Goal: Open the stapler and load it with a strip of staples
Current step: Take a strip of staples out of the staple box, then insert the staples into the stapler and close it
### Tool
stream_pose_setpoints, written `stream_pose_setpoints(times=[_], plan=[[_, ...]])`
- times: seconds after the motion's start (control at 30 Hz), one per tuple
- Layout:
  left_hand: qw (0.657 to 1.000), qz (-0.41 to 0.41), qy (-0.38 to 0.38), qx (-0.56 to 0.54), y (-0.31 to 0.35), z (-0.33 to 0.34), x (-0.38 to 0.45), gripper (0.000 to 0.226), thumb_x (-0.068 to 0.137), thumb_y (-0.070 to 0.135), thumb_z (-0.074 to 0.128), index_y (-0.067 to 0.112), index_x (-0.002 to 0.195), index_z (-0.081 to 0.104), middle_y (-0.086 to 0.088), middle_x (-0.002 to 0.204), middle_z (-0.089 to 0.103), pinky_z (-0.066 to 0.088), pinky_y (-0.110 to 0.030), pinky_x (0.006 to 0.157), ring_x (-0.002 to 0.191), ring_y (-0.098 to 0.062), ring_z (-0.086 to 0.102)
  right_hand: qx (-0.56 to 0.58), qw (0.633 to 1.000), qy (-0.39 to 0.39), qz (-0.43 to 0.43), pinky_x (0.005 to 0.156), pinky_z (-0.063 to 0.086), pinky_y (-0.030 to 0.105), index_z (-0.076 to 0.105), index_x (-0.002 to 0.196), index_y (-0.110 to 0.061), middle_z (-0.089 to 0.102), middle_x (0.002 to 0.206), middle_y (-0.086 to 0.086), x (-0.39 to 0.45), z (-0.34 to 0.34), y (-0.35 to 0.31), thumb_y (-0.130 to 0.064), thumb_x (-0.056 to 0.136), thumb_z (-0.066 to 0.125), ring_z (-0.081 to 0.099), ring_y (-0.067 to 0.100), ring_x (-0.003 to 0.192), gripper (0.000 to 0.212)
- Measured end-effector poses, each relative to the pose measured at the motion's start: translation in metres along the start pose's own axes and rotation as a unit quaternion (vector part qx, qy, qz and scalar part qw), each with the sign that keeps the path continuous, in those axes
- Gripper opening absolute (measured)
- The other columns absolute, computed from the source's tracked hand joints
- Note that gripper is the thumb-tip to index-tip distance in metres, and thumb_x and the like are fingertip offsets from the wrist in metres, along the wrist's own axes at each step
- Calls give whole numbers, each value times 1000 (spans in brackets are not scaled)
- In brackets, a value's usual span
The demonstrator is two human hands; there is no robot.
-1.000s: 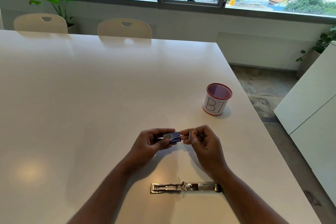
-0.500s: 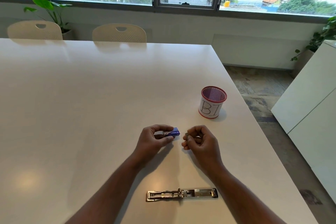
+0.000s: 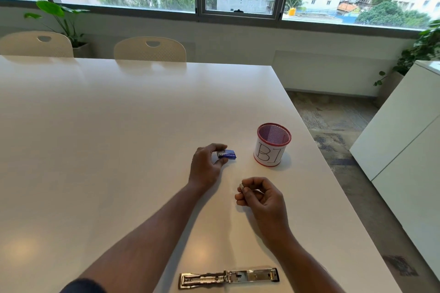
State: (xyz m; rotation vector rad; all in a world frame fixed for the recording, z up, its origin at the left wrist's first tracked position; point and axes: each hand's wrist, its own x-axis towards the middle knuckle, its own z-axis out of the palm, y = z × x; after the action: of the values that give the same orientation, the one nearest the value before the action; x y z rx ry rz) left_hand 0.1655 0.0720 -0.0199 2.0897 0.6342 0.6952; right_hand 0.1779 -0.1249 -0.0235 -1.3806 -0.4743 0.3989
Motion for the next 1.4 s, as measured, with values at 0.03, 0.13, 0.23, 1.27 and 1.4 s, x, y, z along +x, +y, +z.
stream_pose_setpoints(times=[0.03,0.13,0.23,1.27,1.4], plan=[[999,3,-8,34,0,2,4,37,87,12,80,28,121,75,3,118,76,50,-36,103,118,-20,64,2,1000,-2,1,77,64,36,70,106,-9,76,94,15,1,0,0,4,99,64,77,31,84,16],[993,5,-29,110,-1,7,9,42,89,20,78,35,128,71,5,129,73,46,-44,110,129,-18,60,3,1000,-8,1,77,64,36,70,107,-9,76,95,13,1,-1,1,3,99,64,77,30,84,16],[992,7,-30,123,-3,11,7,42,91,22,75,34,131,69,3,139,69,41,-44,117,139,-18,55,0,1000,-7,5,79,64,36,71,107,-10,76,96,12,1,-2,2,3,99,64,77,30,86,16],[955,-45,-60,-286,18,-81,-164,22,79,24,82,22,101,82,-4,97,83,63,-32,87,93,-21,79,-170,964,-130,-157,78,65,27,84,92,-27,83,93,-7,-42,13,-32,-23,77,88,80,15,86,16],[950,-52,-39,-306,14,-81,-176,17,76,26,83,26,93,85,-5,93,84,63,-33,85,90,-21,80,-248,928,-154,-232,76,64,24,84,95,-16,81,94,-10,-52,14,-37,-10,81,88,78,8,85,16]])
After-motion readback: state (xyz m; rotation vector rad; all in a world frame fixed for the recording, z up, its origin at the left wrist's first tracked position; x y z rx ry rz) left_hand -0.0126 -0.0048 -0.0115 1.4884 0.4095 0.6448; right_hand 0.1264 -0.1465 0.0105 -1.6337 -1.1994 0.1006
